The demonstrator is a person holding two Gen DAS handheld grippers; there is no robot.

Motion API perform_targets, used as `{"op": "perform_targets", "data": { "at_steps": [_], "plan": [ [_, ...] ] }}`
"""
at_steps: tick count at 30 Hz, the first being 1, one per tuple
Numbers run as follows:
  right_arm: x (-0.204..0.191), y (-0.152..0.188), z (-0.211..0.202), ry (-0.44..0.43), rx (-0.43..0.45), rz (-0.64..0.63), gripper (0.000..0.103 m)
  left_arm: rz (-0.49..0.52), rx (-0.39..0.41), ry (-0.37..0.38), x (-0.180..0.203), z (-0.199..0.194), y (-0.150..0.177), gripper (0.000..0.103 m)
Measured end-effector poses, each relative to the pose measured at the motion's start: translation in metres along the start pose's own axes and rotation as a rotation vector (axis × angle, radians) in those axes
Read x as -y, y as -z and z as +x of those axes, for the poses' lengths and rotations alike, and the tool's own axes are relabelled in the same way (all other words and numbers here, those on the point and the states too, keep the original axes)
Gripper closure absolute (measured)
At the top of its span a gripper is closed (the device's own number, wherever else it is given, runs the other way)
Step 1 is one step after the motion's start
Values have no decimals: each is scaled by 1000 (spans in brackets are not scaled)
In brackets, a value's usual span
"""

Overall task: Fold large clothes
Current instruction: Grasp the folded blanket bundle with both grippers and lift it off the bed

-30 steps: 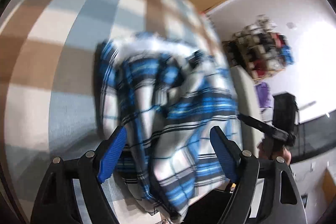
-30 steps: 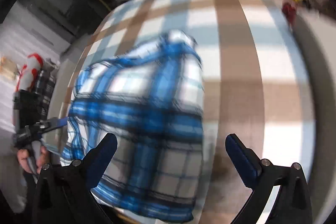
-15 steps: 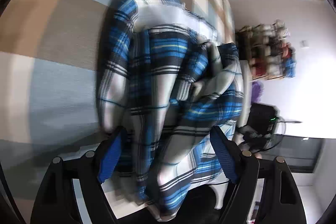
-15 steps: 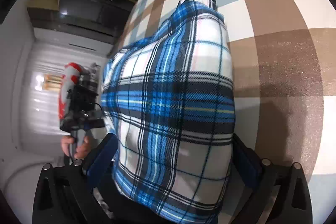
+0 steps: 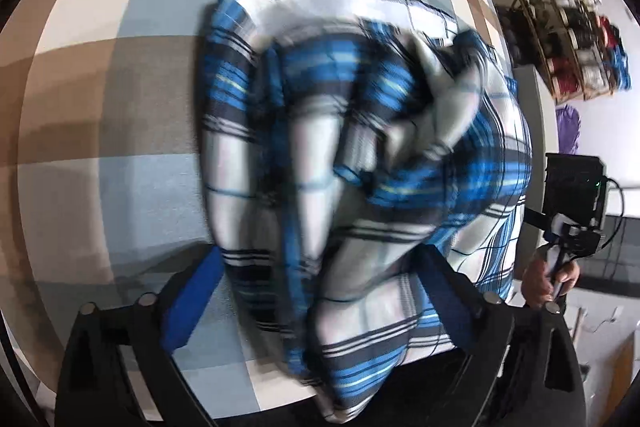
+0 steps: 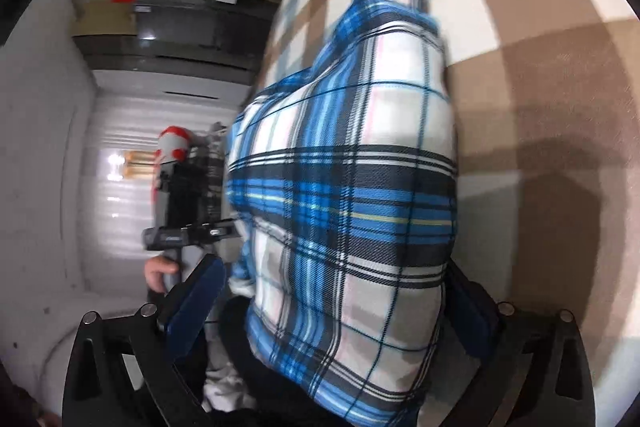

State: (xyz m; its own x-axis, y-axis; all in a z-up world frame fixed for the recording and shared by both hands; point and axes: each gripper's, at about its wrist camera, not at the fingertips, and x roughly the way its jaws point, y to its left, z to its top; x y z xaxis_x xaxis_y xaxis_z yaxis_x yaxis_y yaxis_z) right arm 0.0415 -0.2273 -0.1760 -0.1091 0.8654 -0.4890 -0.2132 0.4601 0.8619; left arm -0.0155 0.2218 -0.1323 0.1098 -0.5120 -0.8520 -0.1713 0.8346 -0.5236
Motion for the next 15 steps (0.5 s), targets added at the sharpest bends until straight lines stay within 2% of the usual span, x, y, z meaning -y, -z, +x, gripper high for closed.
{"op": "perform_targets", "data": {
  "at_steps": [2, 4, 7, 9, 10, 11, 12, 14, 15],
  "plan": [
    [-1, 6, 7, -78, -20, 22, 3, 46, -2, -20, 5, 1, 3, 2],
    [-8, 13, 15, -131, -30, 4, 5, 82, -14, 75, 6, 2, 1, 3],
    [-18, 17, 22, -171, -13, -20, 5, 16, 1, 189, -10, -1, -2, 3],
    [-21, 16, 23, -103, 18, -36, 5, -6, 12, 266, -24, -4, -3, 4],
    [-22, 16, 25, -36, 32, -43, 5, -5, 10, 283, -28, -5, -2, 7],
    [-22, 15, 29, 10, 34, -48, 5, -1, 8, 296, -33, -6, -1, 15],
    [-22, 15, 30, 44, 33, -53, 9, 2, 10, 296, -35, -6, 1, 17],
    [-26, 14, 39, 93, 28, -68, 9, 25, 14, 281, -41, -12, 6, 31],
    [-29, 14, 43, 112, 29, -78, 12, 34, 17, 277, -44, -14, 8, 33]
  ]
}}
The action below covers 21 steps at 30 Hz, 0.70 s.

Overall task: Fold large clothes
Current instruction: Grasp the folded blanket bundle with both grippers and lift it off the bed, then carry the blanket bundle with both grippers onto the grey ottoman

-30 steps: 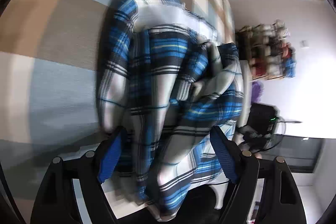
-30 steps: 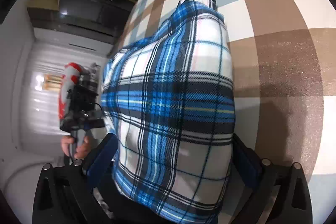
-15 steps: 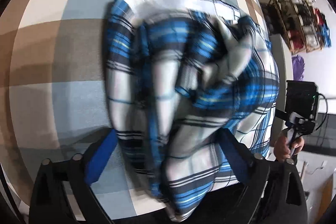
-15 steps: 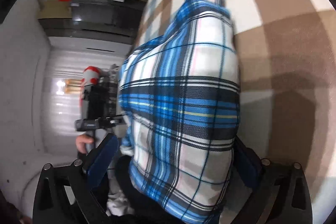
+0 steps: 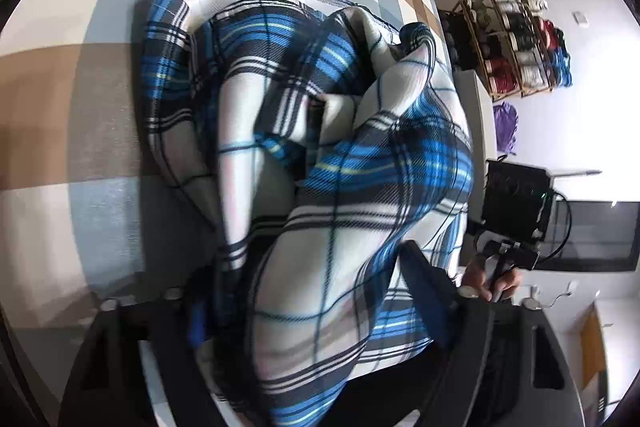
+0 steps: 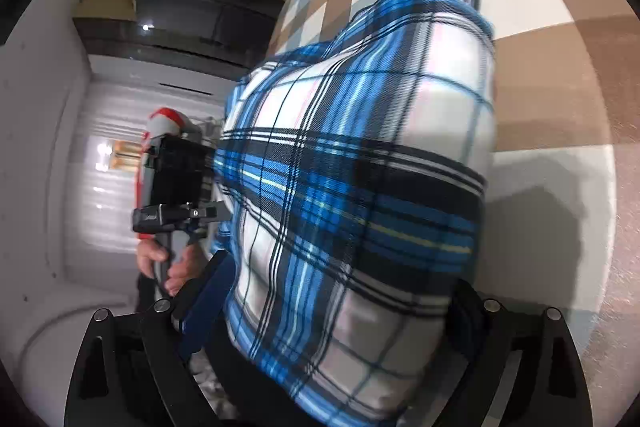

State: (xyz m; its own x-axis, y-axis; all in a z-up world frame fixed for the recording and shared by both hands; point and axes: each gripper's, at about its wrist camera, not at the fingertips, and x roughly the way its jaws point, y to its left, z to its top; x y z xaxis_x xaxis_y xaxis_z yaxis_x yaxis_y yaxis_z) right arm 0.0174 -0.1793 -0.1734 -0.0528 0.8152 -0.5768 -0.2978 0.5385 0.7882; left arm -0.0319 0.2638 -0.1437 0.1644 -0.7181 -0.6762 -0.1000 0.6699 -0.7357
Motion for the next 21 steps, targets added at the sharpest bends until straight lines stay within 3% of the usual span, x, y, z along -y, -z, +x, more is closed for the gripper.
{"op": "perform_targets", "data": {
  "at_steps": [2, 3, 4, 6, 11, 21],
  "plan": [
    [0, 1, -1, 39, 21, -21, 34, 22, 12, -5, -3, -3, 5, 46],
    [-1, 2, -3, 49, 35, -25, 59, 41, 20, -18, -5, -7, 7, 51],
    [0, 4, -7, 28, 47, -20, 70, 52, 37, -27, -6, -8, 9, 61],
    [-1, 5, -16, 11, 76, -37, 75, 48, 49, -2, -7, -7, 9, 66],
    [-31, 15, -35, 93, 122, -154, 80, 83, 66, 16, 8, 0, 8, 77],
    [-57, 21, -141, 181, 290, -224, 82, 192, 75, 169, 93, 20, -21, 78]
  ]
}}
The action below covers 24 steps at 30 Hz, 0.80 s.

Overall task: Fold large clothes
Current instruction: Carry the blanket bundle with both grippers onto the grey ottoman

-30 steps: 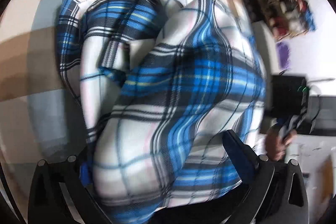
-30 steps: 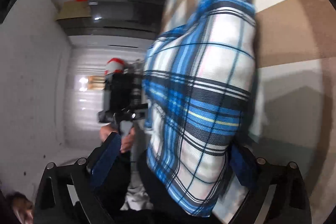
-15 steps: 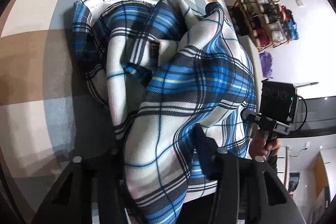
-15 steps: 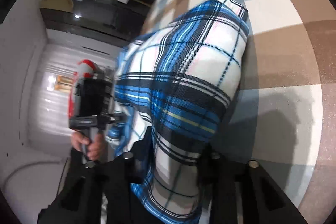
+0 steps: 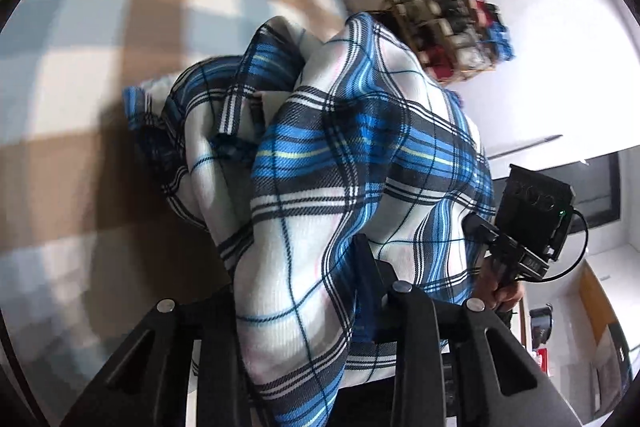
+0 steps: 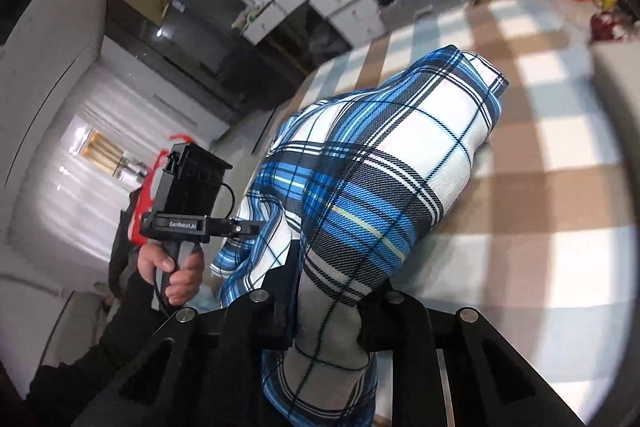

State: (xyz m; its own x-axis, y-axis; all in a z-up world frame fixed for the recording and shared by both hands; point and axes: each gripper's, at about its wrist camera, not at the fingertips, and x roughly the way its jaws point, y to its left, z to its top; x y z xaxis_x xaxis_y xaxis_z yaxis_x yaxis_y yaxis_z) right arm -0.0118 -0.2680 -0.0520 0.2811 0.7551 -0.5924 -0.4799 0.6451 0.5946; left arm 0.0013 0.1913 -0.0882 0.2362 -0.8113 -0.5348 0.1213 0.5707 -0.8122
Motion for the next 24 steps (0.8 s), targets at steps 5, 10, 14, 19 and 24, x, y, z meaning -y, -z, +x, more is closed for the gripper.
{"op": "perform_targets", "data": {
  "at_steps": [5, 10, 14, 19, 24],
  "plan": [
    [16, -20, -84, 62, 85, -20, 82, 108, 0, 57, 73, 35, -23, 78],
    [62, -36, -175, 188, 149, 19, 82, 186, 59, 71, 153, 103, -31, 77],
    [130, -46, -225, 332, 139, 109, 79, 207, 90, 77, 186, 185, -31, 77],
    [230, -45, -243, 553, 76, 306, 66, 61, 62, 128, 159, 271, -22, 78],
    [253, -33, -233, 863, -82, 217, 35, 129, 76, 61, 147, 258, -10, 78]
  ]
}}
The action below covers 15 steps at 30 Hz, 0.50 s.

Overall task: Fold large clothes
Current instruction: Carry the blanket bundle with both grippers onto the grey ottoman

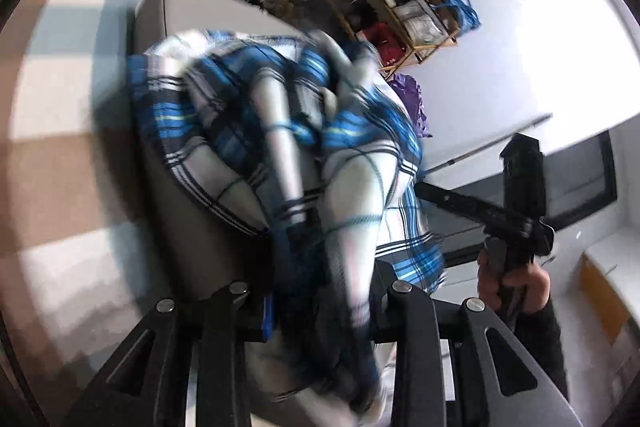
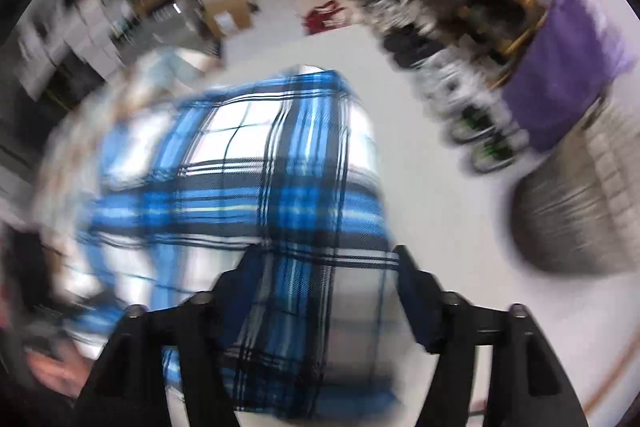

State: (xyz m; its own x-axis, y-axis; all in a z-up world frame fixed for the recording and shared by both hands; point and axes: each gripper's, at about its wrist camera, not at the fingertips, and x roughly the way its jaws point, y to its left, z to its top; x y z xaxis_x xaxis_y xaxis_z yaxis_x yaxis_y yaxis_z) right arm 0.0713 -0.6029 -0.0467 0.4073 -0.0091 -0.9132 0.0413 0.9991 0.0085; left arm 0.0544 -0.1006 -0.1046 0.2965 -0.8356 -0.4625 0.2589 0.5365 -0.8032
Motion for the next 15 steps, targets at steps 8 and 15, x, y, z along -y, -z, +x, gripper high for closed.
{"op": "perform_targets", "data": {
  "at_steps": [8, 15],
  "plan": [
    [-48, 47, -51, -62, 235, -157, 11, 253, 188, -120, 74, -50, -35, 58],
    [-76, 86, 21, -88, 116, -215, 8, 242, -21, -209, 79, 6, -56, 58]
  ]
}}
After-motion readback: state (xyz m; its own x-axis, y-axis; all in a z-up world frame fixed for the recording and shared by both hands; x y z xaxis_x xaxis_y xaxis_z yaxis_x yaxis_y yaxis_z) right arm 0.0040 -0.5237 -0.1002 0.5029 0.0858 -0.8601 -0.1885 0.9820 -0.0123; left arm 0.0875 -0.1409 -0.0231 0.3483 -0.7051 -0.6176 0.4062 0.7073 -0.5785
